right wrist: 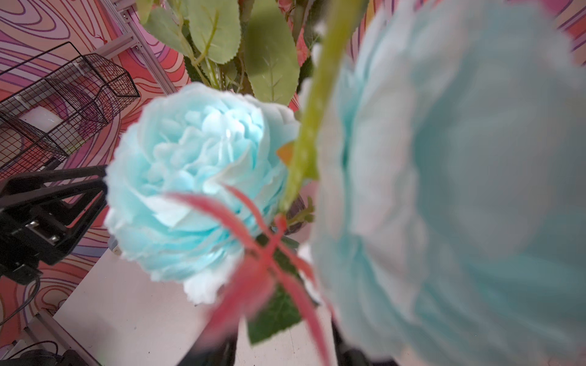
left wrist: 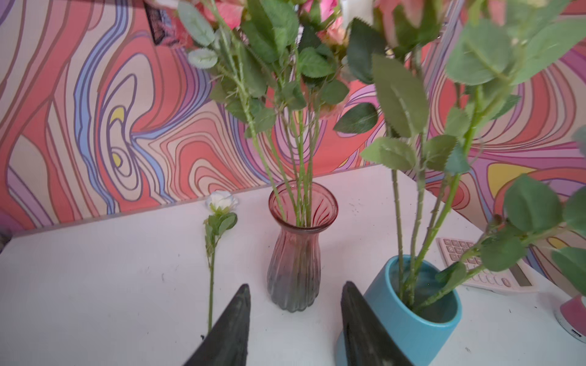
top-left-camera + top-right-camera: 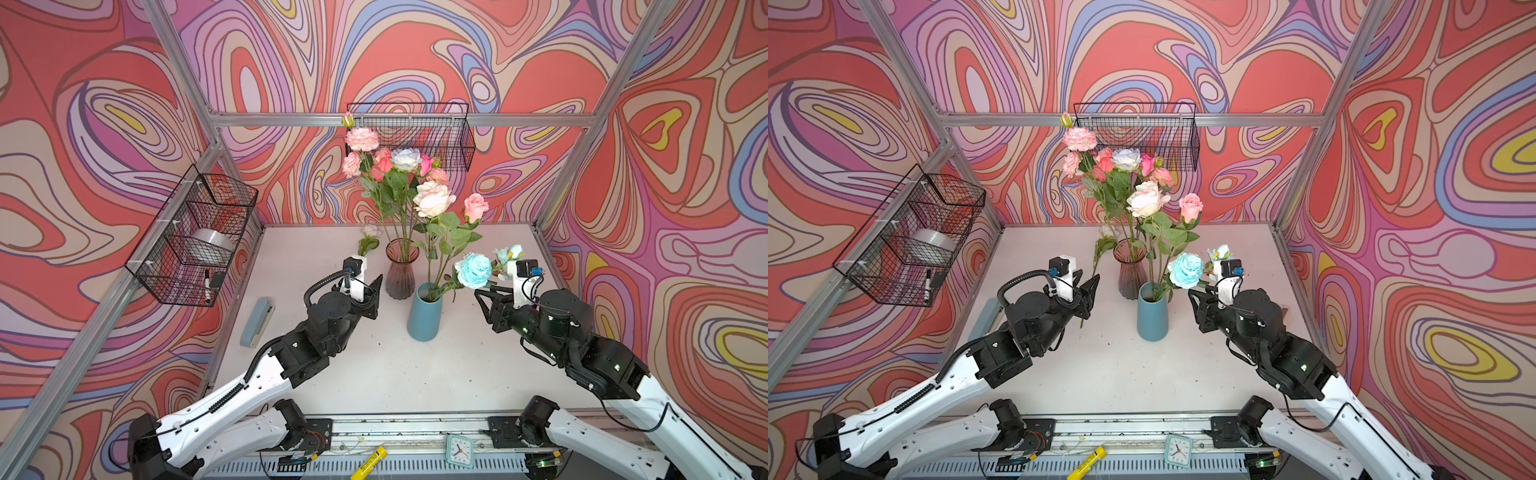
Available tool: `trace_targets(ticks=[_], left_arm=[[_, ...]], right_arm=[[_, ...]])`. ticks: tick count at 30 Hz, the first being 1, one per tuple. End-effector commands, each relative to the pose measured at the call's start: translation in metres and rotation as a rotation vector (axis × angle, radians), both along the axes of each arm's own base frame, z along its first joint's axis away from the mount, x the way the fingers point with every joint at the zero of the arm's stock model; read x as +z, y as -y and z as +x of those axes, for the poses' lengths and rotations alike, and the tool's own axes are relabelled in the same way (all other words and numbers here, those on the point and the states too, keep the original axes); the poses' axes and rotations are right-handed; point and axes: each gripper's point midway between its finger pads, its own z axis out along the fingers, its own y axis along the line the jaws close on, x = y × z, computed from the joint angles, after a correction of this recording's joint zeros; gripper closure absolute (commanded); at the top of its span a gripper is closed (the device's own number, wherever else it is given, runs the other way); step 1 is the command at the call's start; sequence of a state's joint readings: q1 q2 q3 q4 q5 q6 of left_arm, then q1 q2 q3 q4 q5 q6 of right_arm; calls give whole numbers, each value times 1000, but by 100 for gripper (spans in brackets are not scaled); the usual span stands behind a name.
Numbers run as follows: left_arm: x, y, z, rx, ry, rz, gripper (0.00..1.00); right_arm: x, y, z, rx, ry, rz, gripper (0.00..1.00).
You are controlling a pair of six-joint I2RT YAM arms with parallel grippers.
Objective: Arrange flowers in a vase
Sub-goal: Pick up the flower from the top-center of the table.
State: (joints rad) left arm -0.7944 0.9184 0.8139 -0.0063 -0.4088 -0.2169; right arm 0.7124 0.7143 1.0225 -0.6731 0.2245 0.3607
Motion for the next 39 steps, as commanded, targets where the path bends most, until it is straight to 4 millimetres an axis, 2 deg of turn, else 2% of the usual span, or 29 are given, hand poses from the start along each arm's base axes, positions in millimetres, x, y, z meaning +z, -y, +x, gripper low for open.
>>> trace_targets(ticks=[1, 6, 10, 13, 16, 21, 25, 30, 34, 39], left_arm=[[-28, -33, 9, 104, -195, -40, 54], [-78, -64, 31, 213, -464, -48, 58], [-116, -72, 55, 251, -651, -21, 62], [-141, -69, 76, 264, -746, -7, 62], [-169, -54, 101, 255, -845, -13, 62], [-213, -48, 148, 271, -942, 142, 61], [-234, -47, 175, 269, -962, 255, 59], [-259, -59, 201, 290, -1002, 319, 60], [-273, -58, 213, 263, -1024, 329, 61], [-290, -54, 220, 231, -1055, 338, 72]], right_arm=[[2, 10, -6, -24, -16, -6, 52], [-4, 25, -9, -87, -12, 2, 52], [-12, 36, -4, -153, -11, -27, 52], [-19, 40, 0, -190, -24, -50, 52], [-27, 48, 4, -255, -31, -47, 51], [-43, 55, 6, -321, -54, -20, 47], [-62, 51, 6, -317, -96, -9, 43], [-82, 45, 7, -305, -136, -5, 40], [-88, 44, 9, -315, -142, -6, 40], [-94, 43, 11, -322, -154, -10, 40]])
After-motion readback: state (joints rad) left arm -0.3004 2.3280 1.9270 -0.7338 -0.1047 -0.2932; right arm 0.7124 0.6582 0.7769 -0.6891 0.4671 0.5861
